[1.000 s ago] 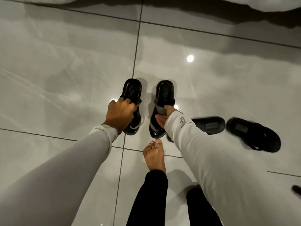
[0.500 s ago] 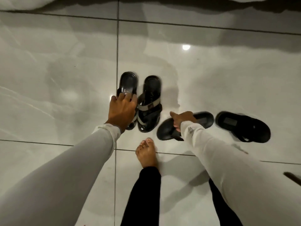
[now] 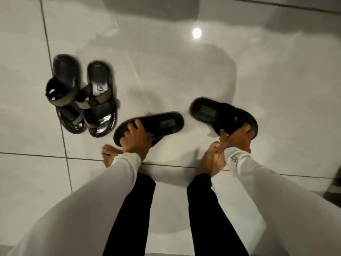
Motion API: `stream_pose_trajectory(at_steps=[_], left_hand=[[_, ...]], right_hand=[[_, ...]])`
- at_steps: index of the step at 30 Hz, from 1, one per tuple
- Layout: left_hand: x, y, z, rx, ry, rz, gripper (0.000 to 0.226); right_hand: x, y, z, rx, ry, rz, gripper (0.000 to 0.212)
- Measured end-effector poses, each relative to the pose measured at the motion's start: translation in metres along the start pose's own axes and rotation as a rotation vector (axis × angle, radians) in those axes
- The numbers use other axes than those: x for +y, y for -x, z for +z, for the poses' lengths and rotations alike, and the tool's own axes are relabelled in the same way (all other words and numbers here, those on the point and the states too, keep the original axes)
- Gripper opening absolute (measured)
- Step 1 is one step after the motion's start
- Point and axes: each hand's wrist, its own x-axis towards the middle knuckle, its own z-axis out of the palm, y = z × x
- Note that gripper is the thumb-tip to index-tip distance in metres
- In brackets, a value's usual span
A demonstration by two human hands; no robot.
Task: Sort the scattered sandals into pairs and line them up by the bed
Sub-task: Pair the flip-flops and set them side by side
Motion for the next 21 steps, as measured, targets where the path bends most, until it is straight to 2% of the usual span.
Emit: stream_pose_trajectory(at_steps=[3, 6, 8, 12, 16, 18, 21], left_hand=[[0.006, -0.015, 0.001, 0.046, 0.046, -0.026, 0.059], [0.014, -0.023, -0.006, 0.069, 0.141, -0.070, 0.038], [0.025, -0.027, -0.010, 0.022, 0.302, -0.148, 0.040], [0.060, -0.039, -0.014, -0.115, 0.773, -0.254, 0.037], [0.090, -0.041, -0.009, -0.100, 0.766, -0.237, 0.041], [0.097, -0.039, -0.008, -0.102, 0.745, -0.216, 0.040], [0.103, -0.037, -0.008, -0.130, 0.724, -0.175, 0.038]], right_hand=[[0.001, -0.025, -0.003, -0.095, -0.076, -0.055, 0.071], [-0.003, -0.043, -0.005, -0.067, -0.084, -0.042, 0.061], [-0.002, -0.052, -0.009, -0.064, -0.014, -0.074, 0.061], [0.004, -0.060, -0.021, -0.089, 0.062, -0.140, 0.070], [0.010, -0.059, -0.027, -0.064, 0.069, -0.170, 0.051], [0.010, -0.060, -0.028, -0.073, -0.045, -0.100, 0.047], [0.000, -0.058, -0.028, -0.152, -0.303, 0.051, 0.054]])
